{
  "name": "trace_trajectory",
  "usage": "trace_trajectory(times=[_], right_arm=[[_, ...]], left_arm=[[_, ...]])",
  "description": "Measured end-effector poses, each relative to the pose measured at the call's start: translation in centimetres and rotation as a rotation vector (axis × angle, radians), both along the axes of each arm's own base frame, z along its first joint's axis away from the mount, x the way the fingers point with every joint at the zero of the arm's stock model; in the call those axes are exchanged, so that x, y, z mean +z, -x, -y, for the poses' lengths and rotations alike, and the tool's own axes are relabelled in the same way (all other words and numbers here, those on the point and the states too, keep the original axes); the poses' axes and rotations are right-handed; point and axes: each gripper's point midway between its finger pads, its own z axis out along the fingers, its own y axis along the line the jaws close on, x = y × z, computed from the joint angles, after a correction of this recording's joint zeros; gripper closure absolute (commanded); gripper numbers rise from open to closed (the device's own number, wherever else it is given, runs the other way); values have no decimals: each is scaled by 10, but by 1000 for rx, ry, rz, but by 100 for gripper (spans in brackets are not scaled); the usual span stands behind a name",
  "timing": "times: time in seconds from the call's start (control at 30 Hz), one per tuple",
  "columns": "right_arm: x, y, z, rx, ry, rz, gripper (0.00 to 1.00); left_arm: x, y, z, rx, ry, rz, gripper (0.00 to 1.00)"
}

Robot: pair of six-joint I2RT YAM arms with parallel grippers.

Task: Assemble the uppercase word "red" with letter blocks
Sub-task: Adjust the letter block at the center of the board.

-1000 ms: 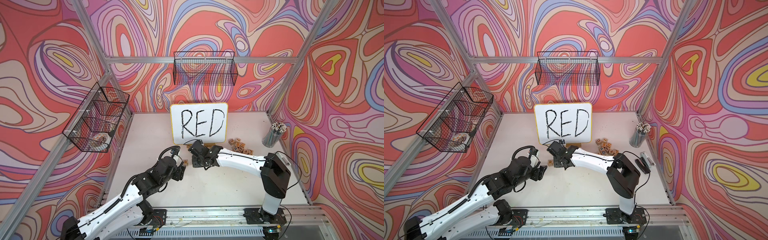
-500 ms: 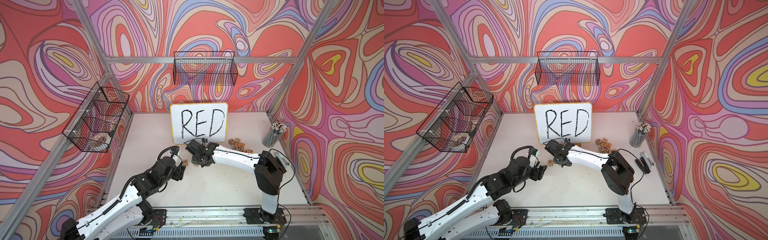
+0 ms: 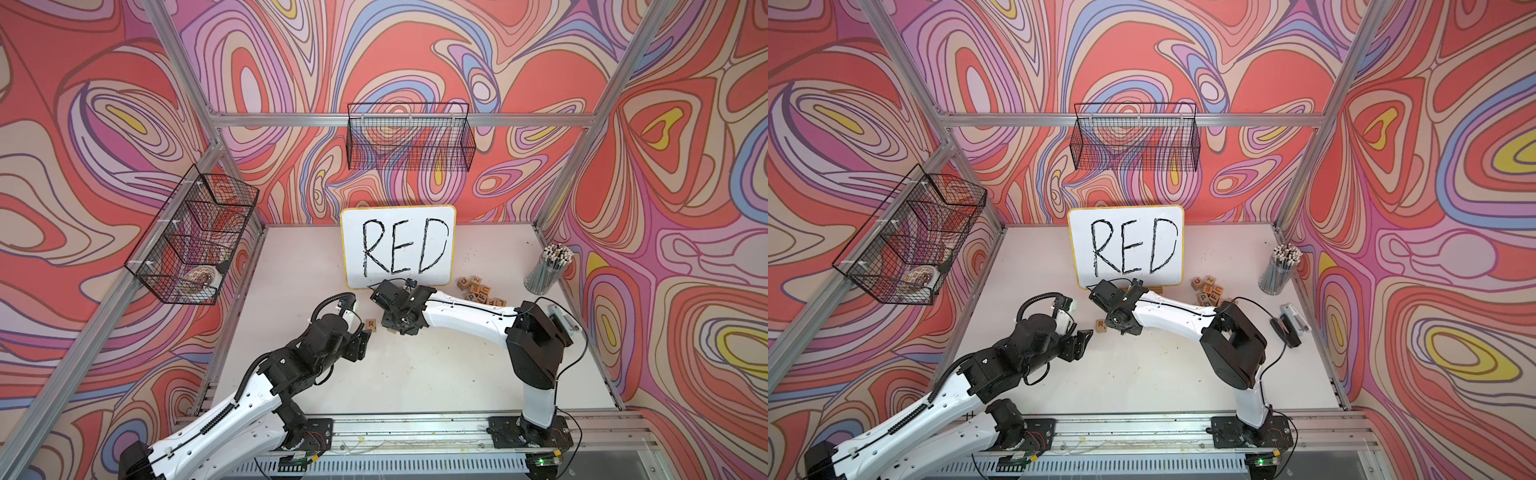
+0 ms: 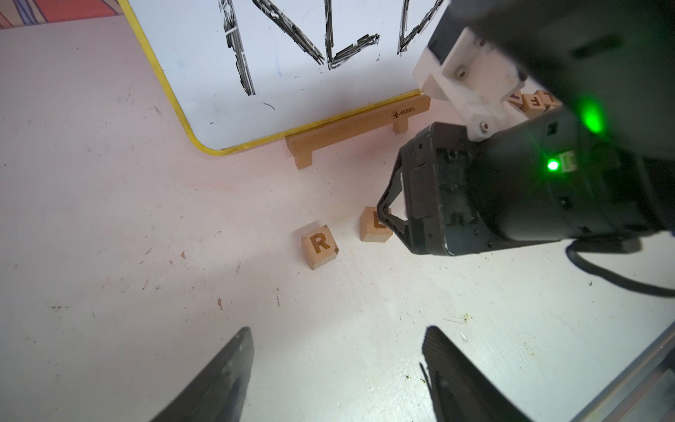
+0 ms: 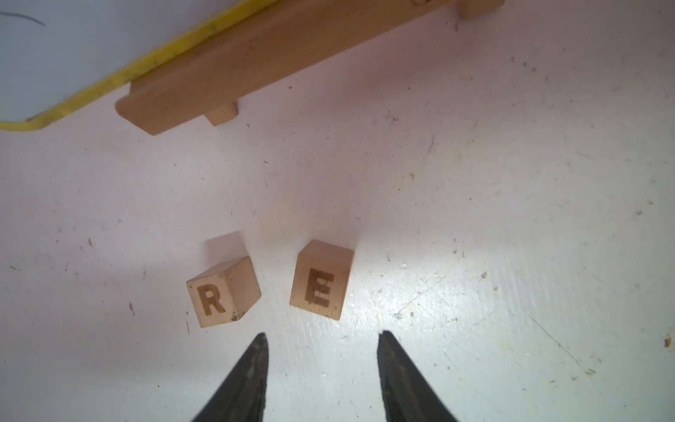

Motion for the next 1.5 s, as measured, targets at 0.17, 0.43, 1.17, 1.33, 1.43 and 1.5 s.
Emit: trace_trajectory(times=[0.17,0.43,1.17,1.33,1.43,1.5], right_arm=[[-6,0,-1,-12,-8,-23,49],[-12,-7,1,-29,-26,-45,49],[-36,-16,-13,16,-52,-112,52],[-36,-15,-14,23,-54,-117,56],[-37,-15,-14,31,-53,-118,62],[-39,-15,-14,38,-51,-122,66]], left_arm=[[2,0,0,0,6,6,24],[4,1,-1,0,12,12,24],[5,0,-2,7,9,16,24],[5,0,-2,7,9,16,24],[5,0,-2,8,9,17,24],[5,0,-2,9,8,18,24]])
